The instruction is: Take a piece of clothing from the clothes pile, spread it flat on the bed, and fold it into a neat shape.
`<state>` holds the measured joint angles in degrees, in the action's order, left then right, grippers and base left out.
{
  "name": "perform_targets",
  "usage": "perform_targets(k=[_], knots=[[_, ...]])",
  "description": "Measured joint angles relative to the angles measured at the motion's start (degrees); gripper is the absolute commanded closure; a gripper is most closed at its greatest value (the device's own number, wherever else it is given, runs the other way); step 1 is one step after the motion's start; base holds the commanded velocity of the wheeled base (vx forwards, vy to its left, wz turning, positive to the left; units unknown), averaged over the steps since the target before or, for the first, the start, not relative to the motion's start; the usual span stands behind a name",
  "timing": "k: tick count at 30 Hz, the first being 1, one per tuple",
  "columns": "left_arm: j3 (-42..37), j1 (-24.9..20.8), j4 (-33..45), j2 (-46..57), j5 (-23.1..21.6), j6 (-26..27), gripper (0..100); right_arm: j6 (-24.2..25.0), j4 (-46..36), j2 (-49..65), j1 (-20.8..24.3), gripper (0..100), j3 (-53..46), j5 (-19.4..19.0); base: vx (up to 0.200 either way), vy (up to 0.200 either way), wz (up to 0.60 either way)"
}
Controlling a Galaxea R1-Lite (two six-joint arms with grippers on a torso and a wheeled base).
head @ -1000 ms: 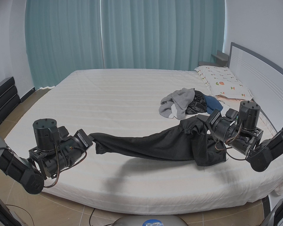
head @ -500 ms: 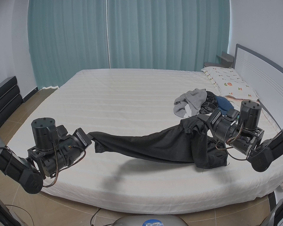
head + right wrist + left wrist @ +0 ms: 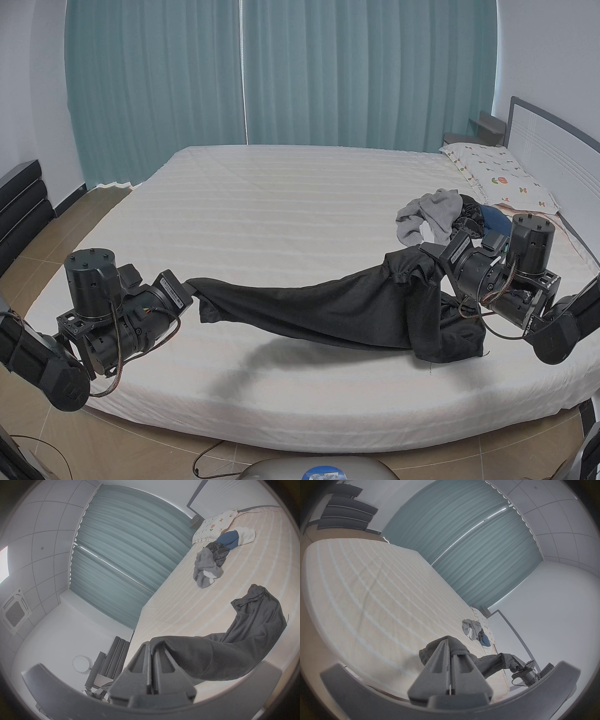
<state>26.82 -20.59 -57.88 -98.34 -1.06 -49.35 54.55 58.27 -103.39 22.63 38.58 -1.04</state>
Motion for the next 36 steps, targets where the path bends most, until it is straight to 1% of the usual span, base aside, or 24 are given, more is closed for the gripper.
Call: perform_targets(k=[10,21,26,31,36], knots=[[-0.1,-0.1,0.0,0.0,0.0,0.1,100,-0.1,0.0,0.3,0.3,100,-0.4,0.0,0.000,0.000,0.00],[-0.5,-0.7,0.2,0.9,0.0,0.1,100,-0.2,-0.2,2.1,0.3,100,-1.1,0.0,-0.200,0.000,0.00],[-0.7,-0.9,0.3,2.8,0.0,1.6,100,-1.3,-0.5,5.3,-0.8,100,-0.8,-0.2,-0.200,0.000,0.00],[-0.9,-2.1,0.9,5.1,2.2,2.9,100,-2.4,-2.4,10.4,-1.3,100,-1.2,-0.5,-0.200,0.000,0.00],[-0.6,-4.2,3.4,8.5,4.5,5.6,100,-3.5,-6.7,16.6,-1.0,100,-1.5,-0.3,0.000,0.000,0.00]])
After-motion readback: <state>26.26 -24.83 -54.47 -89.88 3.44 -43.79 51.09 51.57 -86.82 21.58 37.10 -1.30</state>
